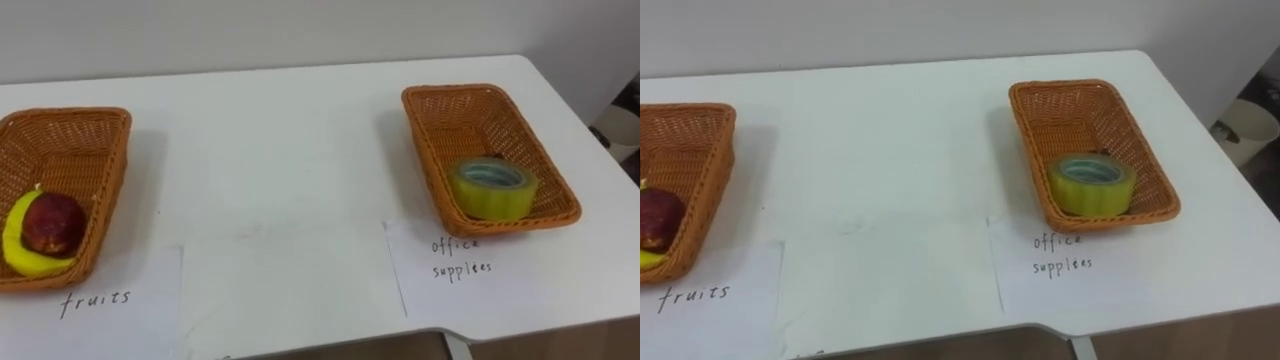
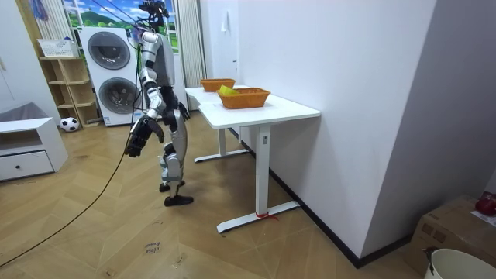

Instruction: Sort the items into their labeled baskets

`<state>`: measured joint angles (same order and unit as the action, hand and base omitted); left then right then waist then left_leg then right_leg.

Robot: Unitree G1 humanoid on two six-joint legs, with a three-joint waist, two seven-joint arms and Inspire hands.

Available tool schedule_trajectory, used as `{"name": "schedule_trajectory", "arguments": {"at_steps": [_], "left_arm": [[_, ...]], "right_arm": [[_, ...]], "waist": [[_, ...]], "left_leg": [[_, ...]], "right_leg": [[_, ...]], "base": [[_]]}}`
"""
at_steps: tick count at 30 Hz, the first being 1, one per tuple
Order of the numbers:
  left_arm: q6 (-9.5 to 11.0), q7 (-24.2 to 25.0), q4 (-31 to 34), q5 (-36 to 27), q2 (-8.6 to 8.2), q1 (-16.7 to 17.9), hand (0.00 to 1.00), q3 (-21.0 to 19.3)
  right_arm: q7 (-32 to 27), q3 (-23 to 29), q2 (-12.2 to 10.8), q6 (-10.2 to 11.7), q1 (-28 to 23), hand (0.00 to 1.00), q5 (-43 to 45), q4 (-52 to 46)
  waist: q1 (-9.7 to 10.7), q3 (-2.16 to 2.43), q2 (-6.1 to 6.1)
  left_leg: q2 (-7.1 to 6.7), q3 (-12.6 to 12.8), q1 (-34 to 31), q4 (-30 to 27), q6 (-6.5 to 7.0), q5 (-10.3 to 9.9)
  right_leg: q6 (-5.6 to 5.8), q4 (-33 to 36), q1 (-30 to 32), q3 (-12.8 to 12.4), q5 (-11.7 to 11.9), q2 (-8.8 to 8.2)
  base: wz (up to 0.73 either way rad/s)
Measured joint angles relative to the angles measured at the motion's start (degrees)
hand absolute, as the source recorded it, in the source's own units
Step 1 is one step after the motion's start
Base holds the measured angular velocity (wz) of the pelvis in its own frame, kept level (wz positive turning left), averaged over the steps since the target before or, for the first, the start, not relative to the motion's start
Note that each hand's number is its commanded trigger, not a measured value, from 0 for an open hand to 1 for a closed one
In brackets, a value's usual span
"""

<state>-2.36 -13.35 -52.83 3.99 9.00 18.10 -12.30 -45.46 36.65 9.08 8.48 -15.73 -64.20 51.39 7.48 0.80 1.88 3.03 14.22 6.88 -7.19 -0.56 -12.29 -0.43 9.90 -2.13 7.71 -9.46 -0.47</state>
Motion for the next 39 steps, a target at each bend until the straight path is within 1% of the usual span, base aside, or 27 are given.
{"name": "schedule_trajectory", "arguments": {"at_steps": [2, 3, 5, 6, 7, 8, 9, 11, 12, 14, 15, 17, 18, 19, 20, 22, 23, 24, 26, 29, 33, 36, 39], "left_arm": [[0.0, 0.5, -0.7, 0.1, -1.36, -0.2, 0.00, -0.3], [0.0, 0.5, -1.0, 0.2, -1.81, -0.3, 0.00, -0.4], [0.0, 1.5, -3.3, 0.3, -2.92, -1.2, 0.00, -0.4], [0.0, 1.8, -3.7, 0.2, -3.05, -1.3, 0.00, -0.4], [0.0, 1.9, -4.6, 0.0, -3.31, -1.9, 0.00, -0.4], [0.0, 1.9, -5.0, 0.0, -3.54, -2.1, 0.00, -0.4], [0.0, 1.9, -5.3, 0.0, -3.64, -2.1, 0.00, -0.3], [0.3, 1.8, -6.7, 0.0, -3.71, -2.6, 0.00, 0.2], [0.3, 1.7, -7.0, -0.1, -3.71, -2.6, 0.00, 0.3], [0.3, 1.6, -7.1, -0.1, -3.71, -2.3, 0.00, 0.9], [0.3, 1.6, -7.1, -0.1, -3.73, -2.4, 0.00, 1.0], [0.3, 1.6, -7.1, -0.1, -3.92, -3.1, 0.00, 1.7], [0.3, 1.6, -7.1, -0.1, -3.92, -3.3, 0.00, 2.0], [0.5, 1.6, -7.2, -0.9, -3.92, -3.3, 0.00, 2.8], [0.8, 1.6, -7.5, -1.7, -3.92, -3.4, 0.00, 3.7], [1.4, 1.7, -7.5, -2.4, -4.02, -3.5, 0.00, 4.8], [1.6, 1.6, -7.5, -3.0, -4.00, -3.4, 0.00, 5.0], [1.7, 1.6, -7.5, -3.6, -3.97, -3.4, 0.00, 5.2], [2.2, 1.7, -7.5, -5.2, -3.74, -3.6, 0.00, 6.8], [2.5, 1.6, -7.5, -7.0, -3.63, -4.0, 0.00, 8.1], [2.7, 1.6, -7.5, -7.4, -3.45, -4.1, 0.00, 8.2], [2.8, 1.5, -7.5, -7.4, -3.30, -4.1, 0.00, 8.3], [3.2, 1.1, -7.4, -7.1, -3.07, -4.1, 0.00, 8.3]], "right_arm": [[4.6, -4.0, -1.3, -1.2, 0.8, 0.00, -0.9, 5.4], [6.1, -4.8, -1.6, -1.5, 1.2, 0.00, -1.1, 6.9], [12.2, -9.1, -3.2, -3.2, 1.9, 0.00, -1.2, 10.0], [14.1, -10.4, -3.5, -3.5, 2.0, 0.00, -1.2, 10.7], [17.9, -13.8, -3.7, -4.2, 2.1, 0.00, -1.1, 12.5], [21.7, -16.3, -3.7, -4.8, 2.9, 0.00, 0.3, 14.7], [23.4, -17.5, -3.7, -5.0, 3.3, 0.00, 1.6, 15.7], [29.6, -21.5, -3.6, -6.1, 4.5, 0.00, 7.9, 17.5], [30.9, -22.4, -3.6, -6.3, 4.6, 0.00, 9.2, 17.7], [35.6, -26.7, -3.6, -7.1, 6.5, 0.00, 16.7, 17.8], [36.6, -27.8, -3.6, -7.3, 6.9, 0.00, 18.2, 17.8], [40.7, -31.9, -3.6, -7.9, 7.8, 0.00, 22.0, 17.9], [41.5, -32.8, -3.6, -8.1, 8.0, 0.00, 22.3, 17.9], [43.2, -34.1, -3.6, -8.5, 8.3, 0.00, 23.6, 17.9], [44.5, -35.6, -3.6, -8.6, 8.4, 0.00, 26.2, 17.9], [45.9, -37.1, -3.7, -8.6, 9.0, 0.00, 30.1, 17.9], [46.6, -38.0, -3.7, -8.6, 9.5, 0.00, 31.8, 17.9], [46.9, -38.4, -3.7, -8.6, 9.6, 0.00, 32.5, 17.9], [47.5, -40.4, -3.6, -8.6, 10.4, 0.00, 35.3, 17.7], [48.2, -42.3, -3.5, -8.6, 10.7, 0.00, 37.9, 17.5], [48.2, -43.0, -3.5, -8.5, 10.6, 0.00, 38.3, 17.4], [48.2, -43.6, -3.5, -8.5, 10.5, 0.00, 38.3, 17.4], [48.2, -44.0, -3.4, -8.4, 10.3, 0.00, 38.3, 17.4]], "waist": [[-0.1, -0.08, -0.21], [-0.1, -0.09, -0.23], [-0.5, -0.14, -0.35], [-0.8, -0.15, -0.43], [-2.0, -0.19, -0.56], [-2.4, -0.20, -0.67], [-2.7, -0.22, -0.74], [-3.2, -0.38, -1.14], [-3.3, -0.43, -1.24], [-3.5, -0.68, -1.55], [-3.7, -0.70, -1.59], [-5.0, -0.80, -1.57], [-5.2, -0.81, -1.53], [-5.5, -0.85, -1.44], [-6.0, -0.88, -1.38], [-6.5, -0.90, -1.25], [-6.7, -0.98, -1.17], [-6.8, -0.99, -1.15], [-7.7, -0.95, -1.01], [-8.0, -0.92, -0.85], [-8.0, -0.80, -0.37], [-8.0, -1.07, -0.31], [-7.9, -1.33, 0.10]], "left_leg": [[-0.09, 0.0, 0.3, -0.2, 0.00, 0.0], [-0.17, 0.0, 0.4, -0.2, 0.00, 0.0], [-0.32, -0.2, 0.9, -0.2, 0.00, -0.1], [-0.30, -0.2, 1.0, -0.2, 0.01, -0.2], [-0.27, -0.3, 1.4, -0.2, 0.06, -0.3], [-0.31, -0.5, 1.5, -0.2, 0.11, -0.4], [-0.34, -0.5, 1.4, -0.2, 0.11, -0.4], [-0.41, -0.7, 1.5, -0.2, 0.15, -0.4], [-0.43, -0.8, 1.5, -0.2, 0.15, -0.4], [-0.41, -0.9, 1.4, -0.2, 0.15, -0.4], [-0.41, -1.0, 1.4, -0.2, 0.15, -0.4], [-0.42, -1.1, 1.4, -0.2, 0.15, -0.4], [-0.45, -1.3, 1.4, -0.2, 0.15, -0.4], [-0.52, -1.7, 1.4, -0.2, 0.16, -0.4], [-0.58, -1.9, 1.4, -0.2, 0.16, -0.4], [-0.63, -2.2, 1.3, -0.3, 0.16, -0.4], [-0.64, -2.3, 1.2, -0.3, 0.15, -0.4], [-0.64, -2.3, 1.2, -0.3, 0.15, -0.4], [-0.64, -2.3, 1.2, -0.3, 0.15, -0.4], [-0.71, -3.0, 1.0, -0.3, 0.15, -0.4], [-0.73, -3.4, 0.6, -0.3, 0.15, -0.4], [-0.71, -3.5, 0.6, -0.3, 0.15, -0.4], [-0.71, -3.5, 0.6, -0.3, 0.15, -0.4]], "right_leg": [[0.09, 0.0, -0.3, -0.1, -0.1, -0.11], [0.12, 0.0, -0.4, -0.1, -0.2, -0.18], [0.27, 0.1, -0.7, -0.3, -0.7, -0.35], [0.27, 0.2, -0.7, -0.3, -0.7, -0.33], [0.26, 0.2, -0.7, -0.3, -0.7, -0.32], [0.26, 0.2, -0.9, 0.1, -0.6, -0.35], [0.26, 0.3, -0.9, 0.1, -0.6, -0.36], [0.29, 0.6, -1.0, 0.2, -0.7, -0.41], [0.29, 0.6, -1.0, 0.2, -0.7, -0.40], [0.29, 0.6, -1.0, 0.3, -0.7, -0.40], [0.29, 0.6, -1.0, 0.4, -0.7, -0.40], [0.28, 0.4, -1.1, 0.4, -0.7, -0.41], [0.28, 0.2, -1.1, 0.5, -0.7, -0.43], [0.32, -0.2, -1.5, 1.2, -0.7, -0.49], [0.35, -0.2, -1.8, 1.6, -0.7, -0.59], [0.39, -0.3, -1.8, 1.7, -0.7, -0.61], [0.39, -0.3, -1.8, 1.8, -0.7, -0.61], [0.39, -0.4, -1.8, 1.8, -0.7, -0.60], [0.41, -0.4, -1.8, 1.7, -0.7, -0.59], [0.42, -1.0, -2.0, 2.0, -0.7, -0.60], [0.46, -1.2, -2.0, 2.6, -0.7, -0.61], [0.46, -1.3, -2.2, 2.6, -0.7, -0.59], [0.46, -1.4, -2.1, 2.6, -0.7, -0.58]], "base": [[0.00], [0.00], [0.02], [-0.07], [-0.07], [-0.06], [0.00], [0.04], [0.03], [0.00], [0.03], [0.04], [0.12], [0.18], [0.16], [0.07], [0.00], [0.00], [0.00], [0.05], [0.08], [0.01], [0.00]]}}
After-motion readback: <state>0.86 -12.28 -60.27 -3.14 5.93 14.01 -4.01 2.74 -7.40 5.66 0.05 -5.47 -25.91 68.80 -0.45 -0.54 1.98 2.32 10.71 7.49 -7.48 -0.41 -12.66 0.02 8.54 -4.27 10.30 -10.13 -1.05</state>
